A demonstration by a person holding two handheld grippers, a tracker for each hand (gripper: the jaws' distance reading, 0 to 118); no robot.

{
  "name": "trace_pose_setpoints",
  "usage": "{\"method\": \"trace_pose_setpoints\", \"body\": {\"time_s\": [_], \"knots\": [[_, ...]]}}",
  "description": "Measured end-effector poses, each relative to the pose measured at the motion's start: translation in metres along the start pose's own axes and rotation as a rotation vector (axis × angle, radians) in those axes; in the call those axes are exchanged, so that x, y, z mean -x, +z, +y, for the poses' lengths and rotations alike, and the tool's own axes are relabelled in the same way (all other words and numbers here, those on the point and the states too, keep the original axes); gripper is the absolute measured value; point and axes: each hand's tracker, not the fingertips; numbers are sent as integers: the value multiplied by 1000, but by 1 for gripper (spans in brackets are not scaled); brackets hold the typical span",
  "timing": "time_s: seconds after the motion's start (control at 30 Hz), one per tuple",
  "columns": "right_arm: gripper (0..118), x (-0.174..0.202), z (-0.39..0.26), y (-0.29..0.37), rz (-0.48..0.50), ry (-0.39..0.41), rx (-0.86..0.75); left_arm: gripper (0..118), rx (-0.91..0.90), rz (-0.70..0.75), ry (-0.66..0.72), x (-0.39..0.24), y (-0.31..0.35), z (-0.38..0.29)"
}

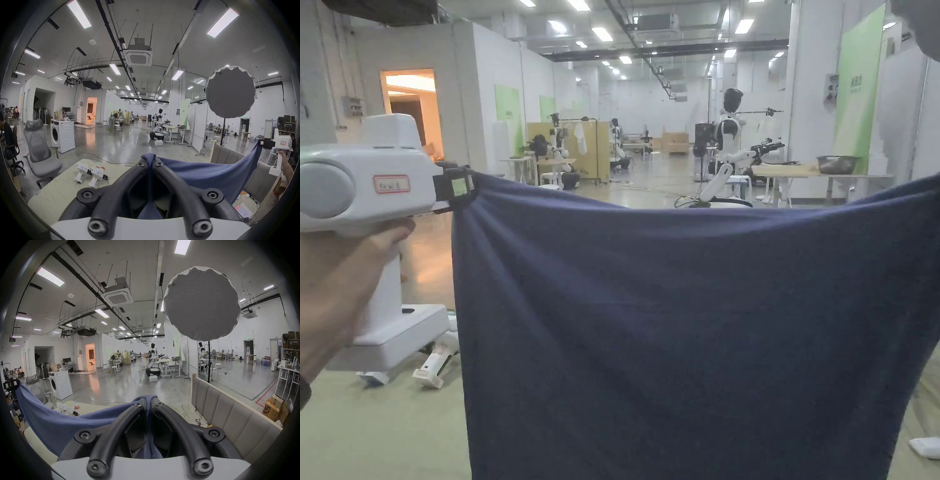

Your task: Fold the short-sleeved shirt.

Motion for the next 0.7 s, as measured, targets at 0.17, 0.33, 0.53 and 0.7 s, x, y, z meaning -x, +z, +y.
{"method": "trace_pose_setpoints", "body": {"time_s": [0.17, 0.33, 0.53, 0.7], "knots": [[2, -1, 31, -25, -47, 33, -35, 0, -30, 22, 4, -2, -25, 24], [2, 0, 51, -49, -74, 29, -48, 0, -26, 47, -41, -7, -55, 36], [2, 3, 51, -85, -98, 39, -44, 0, -18, 74, -47, -4, -95, 35], [2, 12, 48, -120, -126, 65, -49, 0, -2, 109, -82, -9, -128, 29]]}}
